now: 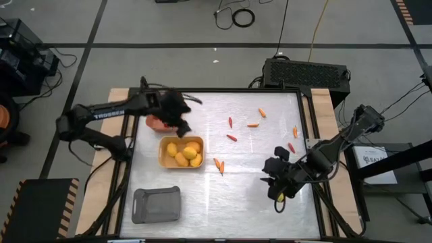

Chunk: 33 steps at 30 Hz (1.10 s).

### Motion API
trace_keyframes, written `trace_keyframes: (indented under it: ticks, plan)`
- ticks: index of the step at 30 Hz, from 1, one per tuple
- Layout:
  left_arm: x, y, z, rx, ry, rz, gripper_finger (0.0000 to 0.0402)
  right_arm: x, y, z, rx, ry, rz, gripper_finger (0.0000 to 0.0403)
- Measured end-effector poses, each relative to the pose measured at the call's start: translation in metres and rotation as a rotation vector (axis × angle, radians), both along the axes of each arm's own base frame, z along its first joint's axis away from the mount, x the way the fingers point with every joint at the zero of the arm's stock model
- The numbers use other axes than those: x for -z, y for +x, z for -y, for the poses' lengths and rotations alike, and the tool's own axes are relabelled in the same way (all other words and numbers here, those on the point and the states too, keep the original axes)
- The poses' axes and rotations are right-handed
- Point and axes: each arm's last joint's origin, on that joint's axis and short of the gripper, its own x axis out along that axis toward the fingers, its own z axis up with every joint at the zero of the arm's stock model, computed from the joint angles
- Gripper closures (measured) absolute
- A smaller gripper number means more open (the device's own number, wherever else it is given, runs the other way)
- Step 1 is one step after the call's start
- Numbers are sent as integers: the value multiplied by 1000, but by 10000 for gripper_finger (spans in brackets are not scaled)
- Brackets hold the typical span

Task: Sort produce into baskets
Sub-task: Put the yellow chili pepper into the gray bin

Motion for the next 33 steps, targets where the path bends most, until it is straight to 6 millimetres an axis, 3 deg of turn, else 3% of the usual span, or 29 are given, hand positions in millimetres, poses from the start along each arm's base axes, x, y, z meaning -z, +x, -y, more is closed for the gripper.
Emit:
trace_keyframes:
  ticks: [5,11,17,23,33]
  plan:
    - [-15,39,50,128,91,272,192,0,0,0,10,6,5,250]
    - [-13,69,96,303,258,448,192,0,1,0,115,89,16,250]
    - [-5,92,124,429,302,486,192,2,4,-1,279,180,51,250]
    - [4,114,154,619,402,465,192,18,20,-6,512,163,143,250]
    - [40,129,168,669,379,357,192,48,37,-17,650,272,39,250]
